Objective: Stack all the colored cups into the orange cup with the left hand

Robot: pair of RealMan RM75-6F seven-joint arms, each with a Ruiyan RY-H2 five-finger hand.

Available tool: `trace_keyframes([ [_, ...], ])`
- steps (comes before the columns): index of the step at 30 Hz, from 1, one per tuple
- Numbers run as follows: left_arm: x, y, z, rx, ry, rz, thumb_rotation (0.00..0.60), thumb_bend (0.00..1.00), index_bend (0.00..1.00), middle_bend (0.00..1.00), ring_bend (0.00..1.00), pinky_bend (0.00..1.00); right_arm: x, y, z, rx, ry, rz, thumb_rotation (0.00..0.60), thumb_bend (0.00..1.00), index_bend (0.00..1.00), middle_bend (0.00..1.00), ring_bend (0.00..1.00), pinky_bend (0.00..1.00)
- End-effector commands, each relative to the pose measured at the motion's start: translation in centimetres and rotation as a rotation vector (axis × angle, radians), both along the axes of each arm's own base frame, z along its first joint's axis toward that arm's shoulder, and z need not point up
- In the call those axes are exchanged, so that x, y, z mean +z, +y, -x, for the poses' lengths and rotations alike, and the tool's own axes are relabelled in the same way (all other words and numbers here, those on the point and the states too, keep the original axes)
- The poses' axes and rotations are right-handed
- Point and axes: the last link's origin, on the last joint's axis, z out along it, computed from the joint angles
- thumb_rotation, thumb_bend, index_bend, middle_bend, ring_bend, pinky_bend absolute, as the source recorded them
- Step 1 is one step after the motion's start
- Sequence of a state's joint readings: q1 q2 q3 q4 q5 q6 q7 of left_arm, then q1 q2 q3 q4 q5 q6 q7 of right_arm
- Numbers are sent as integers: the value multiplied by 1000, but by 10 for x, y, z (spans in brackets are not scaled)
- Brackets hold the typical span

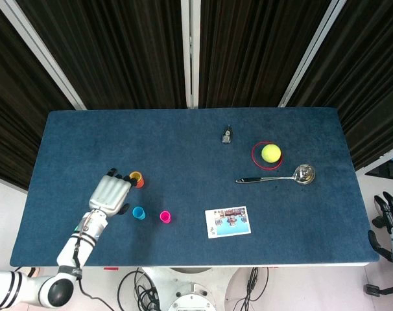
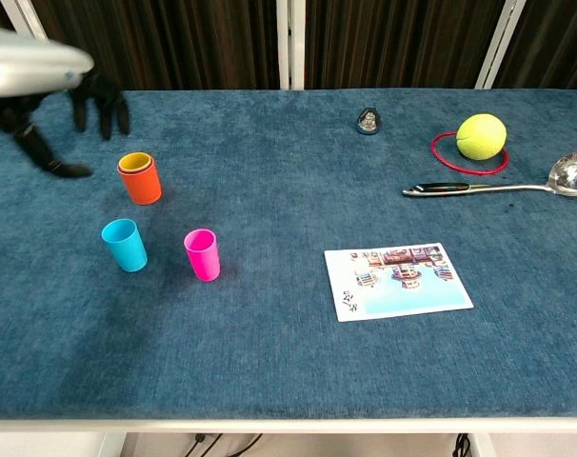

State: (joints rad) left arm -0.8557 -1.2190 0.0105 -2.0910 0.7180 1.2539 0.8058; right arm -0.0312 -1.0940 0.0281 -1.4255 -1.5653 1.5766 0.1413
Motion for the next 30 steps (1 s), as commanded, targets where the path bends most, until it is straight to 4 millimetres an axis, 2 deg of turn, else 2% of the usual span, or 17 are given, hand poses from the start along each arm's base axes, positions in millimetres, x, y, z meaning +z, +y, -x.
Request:
trace_keyframes([
  [1,5,-18,15,37,13,9,600,266,315,319,322,167,-1,1,0,1,-2,-3,600,371,0,0,0,0],
  [6,-3,-30,26,54,-10,35,600,264,290,308,315,152,-3,3,-1,3,-1,-14,600,371,0,0,0,0],
  [11,-21,-33,30,29,-40,66,600,264,280,301,307,152,-6,4,-2,6,2,-21,600,372,0,0,0,0],
  [18,-44,-33,32,-9,-55,91,600,264,270,290,296,152,-3,7,-1,-3,4,-12,600,372,0,0,0,0],
  [30,-60,-25,29,-48,-59,74,600,267,310,319,310,151,-4,7,3,-19,1,-17,600,371,0,0,0,0],
])
